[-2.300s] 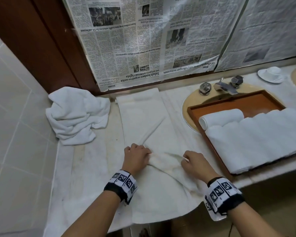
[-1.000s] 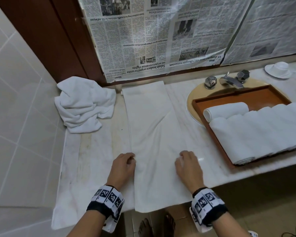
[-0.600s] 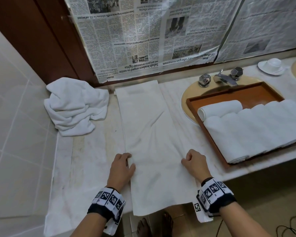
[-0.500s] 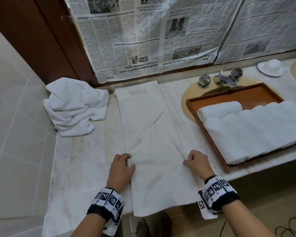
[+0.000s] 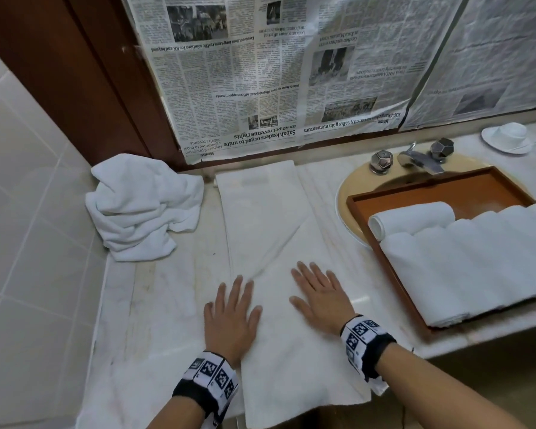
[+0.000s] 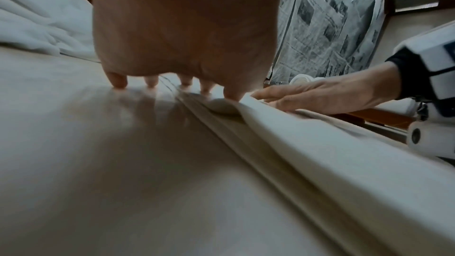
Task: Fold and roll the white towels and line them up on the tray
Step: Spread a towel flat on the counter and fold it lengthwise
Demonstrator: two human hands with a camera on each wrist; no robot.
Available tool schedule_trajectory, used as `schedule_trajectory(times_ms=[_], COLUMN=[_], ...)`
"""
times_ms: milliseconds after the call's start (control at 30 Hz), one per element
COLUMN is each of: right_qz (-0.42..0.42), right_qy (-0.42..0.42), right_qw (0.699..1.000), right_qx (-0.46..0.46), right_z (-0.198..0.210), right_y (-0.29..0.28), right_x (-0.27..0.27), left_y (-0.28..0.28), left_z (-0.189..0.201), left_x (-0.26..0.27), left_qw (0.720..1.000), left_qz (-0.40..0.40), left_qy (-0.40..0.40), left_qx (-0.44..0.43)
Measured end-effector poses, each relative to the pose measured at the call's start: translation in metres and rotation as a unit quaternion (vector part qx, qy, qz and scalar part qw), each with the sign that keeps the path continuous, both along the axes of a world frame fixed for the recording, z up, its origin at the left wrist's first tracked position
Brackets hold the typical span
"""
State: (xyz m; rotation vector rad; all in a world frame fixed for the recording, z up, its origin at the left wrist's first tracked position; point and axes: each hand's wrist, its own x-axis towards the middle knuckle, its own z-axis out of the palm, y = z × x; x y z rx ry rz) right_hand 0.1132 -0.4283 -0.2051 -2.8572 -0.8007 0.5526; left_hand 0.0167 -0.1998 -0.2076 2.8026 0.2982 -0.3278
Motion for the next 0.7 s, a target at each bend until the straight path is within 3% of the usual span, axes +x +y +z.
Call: schedule_trajectory(times_ms=[167,233,367,500,567,700], right_qz=[-0.059,-0.067,0.022,0.101,0.07,-0.072], right_qy=[-0.001,-0.021,-0.046,-0.017,-0.01,0.002], right_qw=[0.998,0.998,0.995,0.993,0.997,0.997], right_qx=[-0.032,-0.001,0.089,0.065,0.036,-0.006], right_z=[0.005,0.012,0.013,0.006,0.002,-0.001], right_y=[-0.036,-0.03,0.013,0.038,0.03,0.003], right_x=[0.02,0.03,0.062,0.09,0.105,0.13], left_y=[-0.002,-0.005,-0.021,-0.026,-0.015,0.018], left_z=[0.0,0.01,0.014,0.009,0.004,-0.008], left_x=[-0.002,0.016,0.073,0.113,0.118,0.114], left_qw=[1.0,0.999,0.998,1.0,0.999,0.994], left_qz=[0.019,0.036,-0.003,-0.011,0.014,0.098], left_qy=[0.023,-0.013,-0.049,0.013,0.031,0.032], left_qx=[0.002,-0.018,-0.031,0.001,0.008,0.027])
